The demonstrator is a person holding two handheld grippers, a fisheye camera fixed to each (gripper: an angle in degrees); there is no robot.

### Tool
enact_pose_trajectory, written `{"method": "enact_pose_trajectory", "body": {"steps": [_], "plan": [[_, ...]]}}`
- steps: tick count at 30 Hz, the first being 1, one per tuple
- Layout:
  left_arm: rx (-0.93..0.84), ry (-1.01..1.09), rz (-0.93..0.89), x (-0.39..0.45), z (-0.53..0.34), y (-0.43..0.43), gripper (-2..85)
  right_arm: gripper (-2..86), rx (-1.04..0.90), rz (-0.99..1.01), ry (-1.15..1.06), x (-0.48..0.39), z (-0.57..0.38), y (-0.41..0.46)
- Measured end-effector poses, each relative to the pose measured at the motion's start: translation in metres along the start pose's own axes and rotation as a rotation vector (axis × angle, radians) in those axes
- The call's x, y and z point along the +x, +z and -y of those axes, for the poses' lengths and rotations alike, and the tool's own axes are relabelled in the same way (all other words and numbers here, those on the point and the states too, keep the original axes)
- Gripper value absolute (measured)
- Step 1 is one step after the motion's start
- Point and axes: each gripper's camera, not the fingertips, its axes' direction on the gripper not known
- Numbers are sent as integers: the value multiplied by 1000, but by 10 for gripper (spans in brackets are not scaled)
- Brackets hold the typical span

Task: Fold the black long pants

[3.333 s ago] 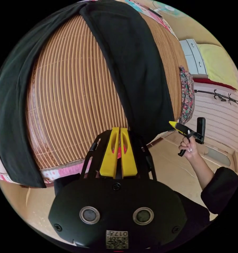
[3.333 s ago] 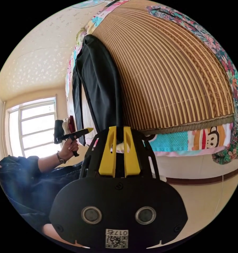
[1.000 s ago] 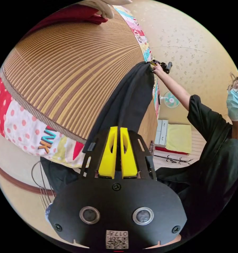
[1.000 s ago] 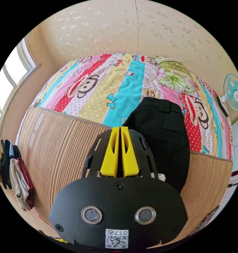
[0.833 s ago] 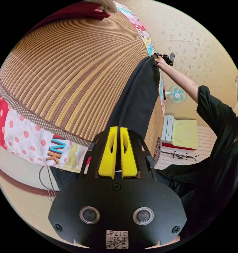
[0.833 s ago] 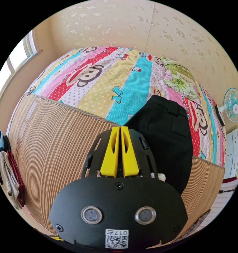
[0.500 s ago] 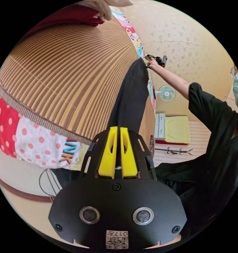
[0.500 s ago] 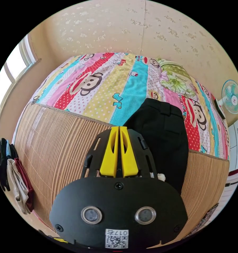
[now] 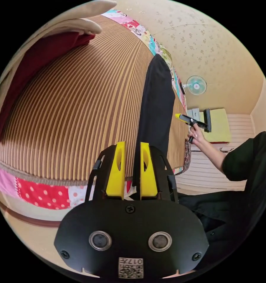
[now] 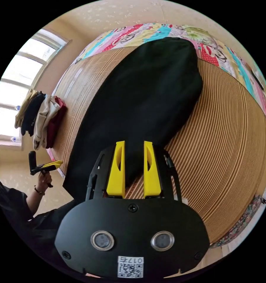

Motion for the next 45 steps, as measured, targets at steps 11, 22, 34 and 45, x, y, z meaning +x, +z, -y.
{"method": "enact_pose_trajectory", "body": {"steps": [11, 22, 34, 45], "plan": [[-292, 224, 99, 61, 51, 78, 45, 60, 53, 316, 355, 23, -136, 25], [-468, 180, 15, 97, 15, 114, 58, 52, 55, 346, 316, 83, -192, -46], [-186, 160, -138, 74, 157, 98, 135, 125, 229, 640, 341, 210, -134, -89], [-259, 179, -238, 77, 215, 140, 113, 122, 178, 829, 302, 252, -71, -106]]}}
